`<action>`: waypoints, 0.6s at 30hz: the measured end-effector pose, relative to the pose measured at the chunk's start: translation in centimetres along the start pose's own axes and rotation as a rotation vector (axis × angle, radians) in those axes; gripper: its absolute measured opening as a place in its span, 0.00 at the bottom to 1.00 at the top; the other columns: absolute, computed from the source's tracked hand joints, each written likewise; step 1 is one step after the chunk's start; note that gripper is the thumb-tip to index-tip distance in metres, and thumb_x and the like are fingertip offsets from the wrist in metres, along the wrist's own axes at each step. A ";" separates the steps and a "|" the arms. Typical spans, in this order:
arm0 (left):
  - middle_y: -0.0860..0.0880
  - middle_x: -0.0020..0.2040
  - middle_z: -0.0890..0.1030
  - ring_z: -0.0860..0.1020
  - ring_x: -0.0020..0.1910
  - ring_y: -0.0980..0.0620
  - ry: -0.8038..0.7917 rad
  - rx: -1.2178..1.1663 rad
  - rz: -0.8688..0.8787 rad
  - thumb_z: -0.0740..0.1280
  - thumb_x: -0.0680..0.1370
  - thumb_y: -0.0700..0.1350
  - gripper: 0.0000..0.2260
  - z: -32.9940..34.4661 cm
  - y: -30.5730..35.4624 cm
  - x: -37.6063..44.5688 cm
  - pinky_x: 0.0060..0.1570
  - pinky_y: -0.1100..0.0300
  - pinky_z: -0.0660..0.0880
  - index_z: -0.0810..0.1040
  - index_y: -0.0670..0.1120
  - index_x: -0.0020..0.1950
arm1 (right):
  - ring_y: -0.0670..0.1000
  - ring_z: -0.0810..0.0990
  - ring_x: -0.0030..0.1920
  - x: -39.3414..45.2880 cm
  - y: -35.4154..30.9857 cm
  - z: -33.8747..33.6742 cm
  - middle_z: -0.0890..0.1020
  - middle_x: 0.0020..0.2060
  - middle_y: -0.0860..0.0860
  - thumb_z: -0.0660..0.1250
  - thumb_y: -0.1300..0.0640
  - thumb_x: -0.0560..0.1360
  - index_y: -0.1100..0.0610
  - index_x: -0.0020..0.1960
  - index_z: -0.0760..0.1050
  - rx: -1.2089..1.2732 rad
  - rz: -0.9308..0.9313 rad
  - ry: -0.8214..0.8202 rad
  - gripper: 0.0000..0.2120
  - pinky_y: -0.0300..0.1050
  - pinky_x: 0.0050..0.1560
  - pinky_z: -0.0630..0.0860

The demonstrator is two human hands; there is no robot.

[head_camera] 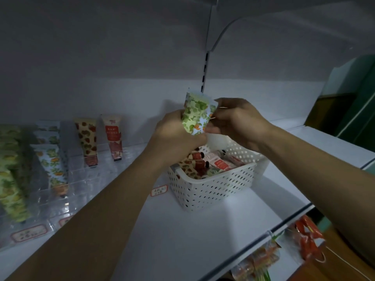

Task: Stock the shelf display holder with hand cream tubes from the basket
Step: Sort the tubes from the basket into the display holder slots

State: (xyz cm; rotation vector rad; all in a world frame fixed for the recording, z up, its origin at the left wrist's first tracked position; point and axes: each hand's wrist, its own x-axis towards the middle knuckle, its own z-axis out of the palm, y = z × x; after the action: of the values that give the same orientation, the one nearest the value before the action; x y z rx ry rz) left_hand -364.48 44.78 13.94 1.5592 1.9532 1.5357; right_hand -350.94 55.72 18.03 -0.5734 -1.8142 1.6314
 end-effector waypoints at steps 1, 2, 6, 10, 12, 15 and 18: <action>0.53 0.42 0.84 0.83 0.41 0.54 0.003 -0.027 -0.007 0.77 0.67 0.48 0.11 0.0 0.0 0.1 0.41 0.56 0.79 0.80 0.50 0.47 | 0.61 0.86 0.47 0.1 0.1 0.2 0.84 0.52 0.65 0.57 0.71 0.80 0.69 0.60 0.75 0.060 0.027 -0.012 0.12 0.50 0.48 0.83; 0.53 0.44 0.84 0.83 0.44 0.54 0.012 -0.050 -0.008 0.77 0.65 0.51 0.17 0.1 0.1 0.0 0.42 0.56 0.80 0.79 0.50 0.51 | 0.60 0.86 0.45 0.4 0.3 0.5 0.84 0.52 0.65 0.57 0.71 0.81 0.67 0.59 0.75 0.029 0.050 0.007 0.11 0.49 0.46 0.83; 0.55 0.48 0.81 0.81 0.46 0.58 0.126 -0.088 -0.044 0.80 0.65 0.48 0.27 0.2 0.3 -0.2 0.42 0.58 0.78 0.73 0.50 0.59 | 0.49 0.84 0.38 0.5 2.6 0.6 0.84 0.42 0.51 0.65 0.65 0.79 0.52 0.47 0.77 -0.840 0.025 -0.152 0.09 0.44 0.39 0.81; 0.46 0.41 0.81 0.80 0.39 0.53 0.119 -0.102 -0.058 0.77 0.68 0.41 0.13 -0.1 0.7 -0.3 0.38 0.54 0.78 0.78 0.43 0.49 | 0.47 0.78 0.49 0.3 4.3 1.8 0.80 0.47 0.43 0.69 0.53 0.78 0.50 0.59 0.80 -1.380 0.081 -0.511 0.10 0.38 0.47 0.70; 0.43 0.38 0.82 0.79 0.35 0.53 0.136 -0.156 -0.071 0.76 0.69 0.38 0.09 -0.1 0.7 -0.4 0.36 0.54 0.79 0.79 0.39 0.44 | 0.47 0.77 0.49 0.3 4.1 1.8 0.79 0.48 0.44 0.68 0.51 0.79 0.51 0.60 0.80 -1.355 0.039 -0.443 0.11 0.38 0.46 0.70; 0.47 0.36 0.81 0.80 0.34 0.54 0.212 -0.285 -0.098 0.76 0.70 0.36 0.06 -0.3 1.2 -0.6 0.37 0.56 0.79 0.80 0.37 0.42 | 0.51 0.81 0.50 0.1 3.8 0.9 0.84 0.48 0.49 0.67 0.50 0.80 0.53 0.54 0.82 -1.266 0.001 -0.233 0.09 0.46 0.47 0.76; 0.48 0.35 0.81 0.81 0.35 0.52 0.278 -0.350 -0.121 0.75 0.70 0.35 0.05 -1.0 2.2 -0.5 0.41 0.50 0.82 0.81 0.41 0.39 | 0.52 0.82 0.49 -0.5 2.3 0.0 0.84 0.47 0.50 0.64 0.52 0.82 0.53 0.54 0.78 -1.095 -0.057 -0.075 0.06 0.48 0.48 0.78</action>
State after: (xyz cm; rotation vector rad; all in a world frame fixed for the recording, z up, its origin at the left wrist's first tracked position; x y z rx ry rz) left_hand -363.66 43.57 15.95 1.1176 1.7418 1.9967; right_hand -350.82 55.67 15.65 -0.8846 -2.6653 0.4859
